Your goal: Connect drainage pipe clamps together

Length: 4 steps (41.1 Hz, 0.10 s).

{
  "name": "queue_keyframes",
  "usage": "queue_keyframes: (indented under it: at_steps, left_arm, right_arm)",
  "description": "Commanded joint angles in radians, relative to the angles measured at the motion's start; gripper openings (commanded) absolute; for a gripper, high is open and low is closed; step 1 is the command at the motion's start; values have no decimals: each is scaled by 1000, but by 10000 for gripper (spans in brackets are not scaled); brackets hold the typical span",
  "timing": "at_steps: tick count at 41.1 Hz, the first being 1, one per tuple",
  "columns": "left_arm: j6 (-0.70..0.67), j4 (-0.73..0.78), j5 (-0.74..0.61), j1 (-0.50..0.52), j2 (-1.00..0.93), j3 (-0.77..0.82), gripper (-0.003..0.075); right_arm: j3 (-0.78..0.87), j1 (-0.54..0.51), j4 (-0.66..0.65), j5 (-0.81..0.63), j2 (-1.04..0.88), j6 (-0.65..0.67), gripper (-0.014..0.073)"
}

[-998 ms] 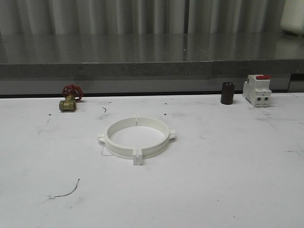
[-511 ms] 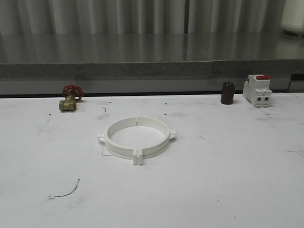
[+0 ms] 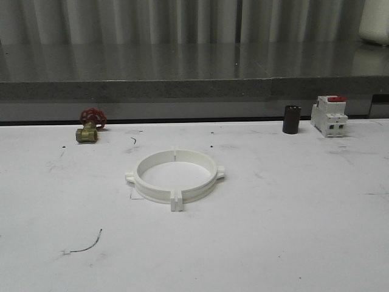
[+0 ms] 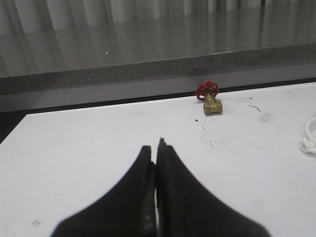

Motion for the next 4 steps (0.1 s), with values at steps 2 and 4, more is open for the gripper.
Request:
queue_keyframes:
  at_steps: [2, 4]
  left_arm:
    - [-1, -1, -79, 2, -19, 0, -20]
    - [-1, -1, -79, 2, -19, 0, -20]
  right_arm:
    - [-2, -8, 0, -80, -17, -9, -116]
    - [-2, -8, 0, -80, -17, -9, -116]
